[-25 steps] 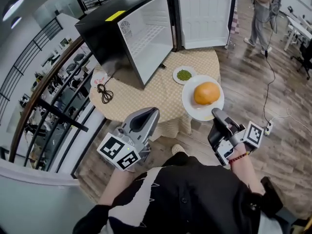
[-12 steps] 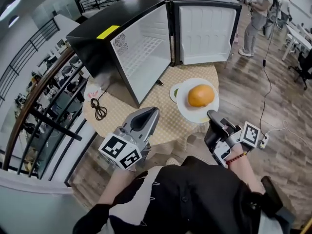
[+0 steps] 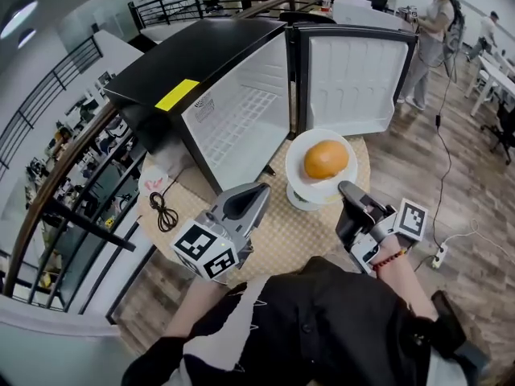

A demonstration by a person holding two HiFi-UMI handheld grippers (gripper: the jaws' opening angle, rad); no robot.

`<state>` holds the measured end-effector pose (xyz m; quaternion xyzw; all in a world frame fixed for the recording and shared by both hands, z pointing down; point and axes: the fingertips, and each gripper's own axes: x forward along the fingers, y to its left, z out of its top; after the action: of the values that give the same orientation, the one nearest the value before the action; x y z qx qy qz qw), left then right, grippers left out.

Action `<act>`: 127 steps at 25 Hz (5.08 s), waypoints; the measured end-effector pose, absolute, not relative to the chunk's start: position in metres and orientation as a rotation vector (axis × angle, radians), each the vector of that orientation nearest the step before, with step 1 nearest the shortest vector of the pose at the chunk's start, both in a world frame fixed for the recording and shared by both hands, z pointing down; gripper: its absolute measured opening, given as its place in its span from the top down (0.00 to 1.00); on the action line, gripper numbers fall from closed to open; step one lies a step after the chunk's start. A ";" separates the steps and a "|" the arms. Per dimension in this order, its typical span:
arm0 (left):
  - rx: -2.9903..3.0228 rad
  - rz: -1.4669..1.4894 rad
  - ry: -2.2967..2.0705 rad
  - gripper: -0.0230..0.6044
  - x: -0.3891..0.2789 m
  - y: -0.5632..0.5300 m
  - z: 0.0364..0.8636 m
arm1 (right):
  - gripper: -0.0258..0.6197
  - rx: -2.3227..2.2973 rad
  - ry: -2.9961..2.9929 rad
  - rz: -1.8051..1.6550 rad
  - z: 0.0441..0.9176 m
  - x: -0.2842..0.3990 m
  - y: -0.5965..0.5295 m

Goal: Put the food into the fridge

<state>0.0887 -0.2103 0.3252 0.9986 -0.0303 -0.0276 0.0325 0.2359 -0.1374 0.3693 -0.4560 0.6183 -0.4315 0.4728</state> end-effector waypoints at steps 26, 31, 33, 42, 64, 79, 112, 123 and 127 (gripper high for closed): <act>2.951 0.006 -0.394 0.94 0.159 -0.278 0.366 | 0.92 -1.054 1.696 -1.341 0.392 0.299 -0.293; 2.921 -0.036 -0.525 0.94 0.164 -0.289 0.363 | 0.92 -0.990 1.773 -1.389 0.391 0.298 -0.322; 2.922 -0.028 -0.562 0.94 0.167 -0.293 0.365 | 0.92 -0.974 1.794 -1.395 0.392 0.297 -0.335; 2.890 0.065 -0.623 0.94 0.194 -0.299 0.364 | 0.92 -0.970 1.746 -1.409 0.400 0.295 -0.378; 2.872 0.125 -0.677 0.94 0.195 -0.324 0.358 | 0.92 -1.134 1.636 -1.496 0.432 0.299 -0.467; 2.851 0.082 -0.645 0.94 0.195 -0.328 0.362 | 0.92 -1.379 1.760 -1.458 0.422 0.300 -0.503; 2.788 0.000 -0.780 0.94 0.157 -0.334 0.368 | 0.83 -1.865 2.071 -1.271 0.417 0.298 -0.530; 2.782 -0.006 -0.786 0.94 0.154 -0.336 0.370 | 0.80 -1.932 2.210 -1.163 0.416 0.294 -0.535; 2.782 0.003 -0.782 0.94 0.156 -0.333 0.372 | 0.76 -1.992 2.288 -1.071 0.416 0.295 -0.536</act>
<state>0.1559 -0.3334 0.3717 0.9551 -0.2684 0.0009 0.1256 0.2951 -0.5359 0.4156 -0.6187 0.7107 -0.3327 -0.0377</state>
